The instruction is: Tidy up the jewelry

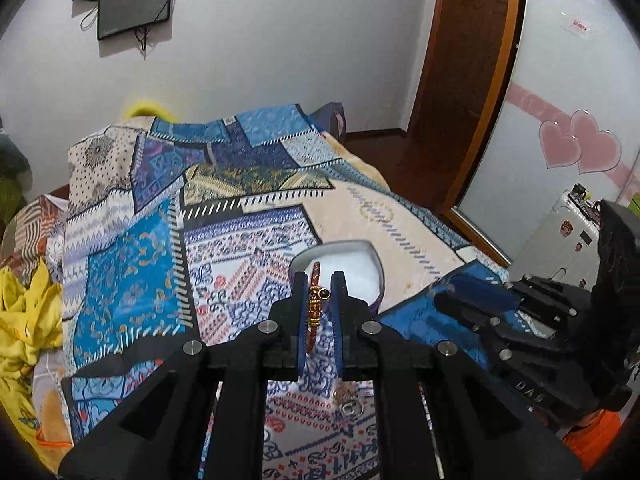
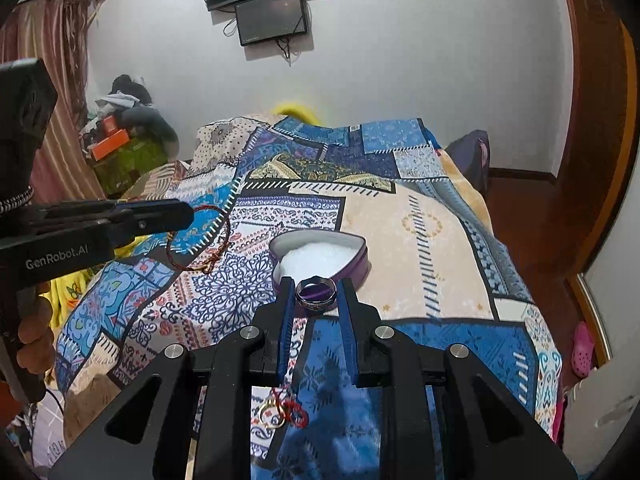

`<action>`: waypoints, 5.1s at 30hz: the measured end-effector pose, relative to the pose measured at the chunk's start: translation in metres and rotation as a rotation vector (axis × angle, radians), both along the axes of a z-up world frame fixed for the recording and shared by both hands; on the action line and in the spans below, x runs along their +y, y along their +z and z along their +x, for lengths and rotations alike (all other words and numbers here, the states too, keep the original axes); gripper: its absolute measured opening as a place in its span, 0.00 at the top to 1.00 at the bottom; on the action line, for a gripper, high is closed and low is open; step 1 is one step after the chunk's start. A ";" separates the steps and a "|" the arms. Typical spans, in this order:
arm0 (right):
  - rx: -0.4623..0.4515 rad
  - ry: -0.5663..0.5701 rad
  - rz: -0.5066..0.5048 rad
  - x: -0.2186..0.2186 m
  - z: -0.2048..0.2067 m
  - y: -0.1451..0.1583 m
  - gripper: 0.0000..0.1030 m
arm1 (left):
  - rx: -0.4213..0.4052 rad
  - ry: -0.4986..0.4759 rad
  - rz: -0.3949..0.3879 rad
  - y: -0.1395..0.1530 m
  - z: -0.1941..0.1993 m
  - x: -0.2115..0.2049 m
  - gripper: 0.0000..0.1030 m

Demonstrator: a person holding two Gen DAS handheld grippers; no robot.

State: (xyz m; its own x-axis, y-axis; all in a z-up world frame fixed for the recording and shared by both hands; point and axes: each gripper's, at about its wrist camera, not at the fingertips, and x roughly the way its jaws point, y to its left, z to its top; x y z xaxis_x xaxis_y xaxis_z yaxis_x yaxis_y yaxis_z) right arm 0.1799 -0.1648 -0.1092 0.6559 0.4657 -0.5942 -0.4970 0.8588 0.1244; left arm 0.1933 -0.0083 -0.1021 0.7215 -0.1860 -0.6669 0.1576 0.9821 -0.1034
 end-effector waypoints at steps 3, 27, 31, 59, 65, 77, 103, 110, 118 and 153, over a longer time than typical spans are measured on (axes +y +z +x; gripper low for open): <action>0.002 0.000 -0.001 0.001 0.003 -0.001 0.81 | -0.016 -0.007 -0.004 0.005 0.005 -0.003 0.91; 0.016 -0.052 -0.014 -0.008 0.026 -0.010 0.81 | 0.021 -0.124 -0.058 -0.006 0.067 -0.041 0.91; 0.018 -0.061 -0.020 -0.011 0.030 -0.011 0.81 | 0.073 -0.143 -0.104 -0.021 0.079 -0.038 0.91; 0.051 0.032 -0.100 0.027 0.066 -0.022 0.81 | 0.159 -0.008 0.073 -0.063 0.086 -0.003 0.89; 0.059 0.057 -0.122 0.034 0.065 -0.024 0.81 | 0.152 0.024 0.050 -0.057 0.074 0.007 0.76; 0.070 0.045 -0.127 0.029 0.059 -0.015 0.72 | 0.116 0.059 0.065 -0.043 0.044 0.018 0.64; -0.041 -0.029 -0.158 0.000 -0.015 0.012 0.58 | 0.120 0.010 0.067 -0.031 -0.030 0.015 0.54; 0.016 -0.012 -0.159 -0.003 -0.027 -0.007 0.58 | 0.182 -0.026 0.069 -0.053 -0.043 0.006 0.54; 0.078 -0.007 -0.197 -0.009 -0.037 -0.031 0.58 | 0.228 -0.083 0.071 -0.074 -0.052 -0.009 0.54; 0.117 0.126 -0.211 0.020 -0.034 -0.063 0.83 | 0.223 -0.089 0.094 -0.108 -0.036 -0.031 0.80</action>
